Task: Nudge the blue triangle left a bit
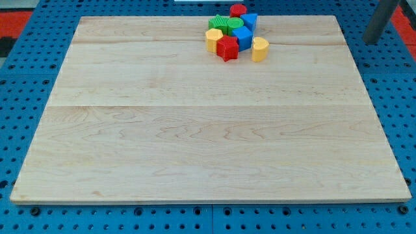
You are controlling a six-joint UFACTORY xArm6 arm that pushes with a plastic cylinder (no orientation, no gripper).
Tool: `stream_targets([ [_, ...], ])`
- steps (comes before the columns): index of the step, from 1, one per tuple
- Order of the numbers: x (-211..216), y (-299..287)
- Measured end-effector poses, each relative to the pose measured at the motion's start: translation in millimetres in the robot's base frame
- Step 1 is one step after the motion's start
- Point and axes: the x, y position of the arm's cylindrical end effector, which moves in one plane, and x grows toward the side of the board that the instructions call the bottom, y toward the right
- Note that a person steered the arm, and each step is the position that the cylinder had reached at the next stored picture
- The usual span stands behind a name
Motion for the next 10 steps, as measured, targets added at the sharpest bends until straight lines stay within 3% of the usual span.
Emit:
stream_targets([
  [1,-10.1,0.0],
  [2,-61.6,-5.6],
  [3,-83.3,-21.6],
  [6,-82.2,-74.9],
  [7,-82.3,-145.3],
  [10,-82.7,-209.3],
])
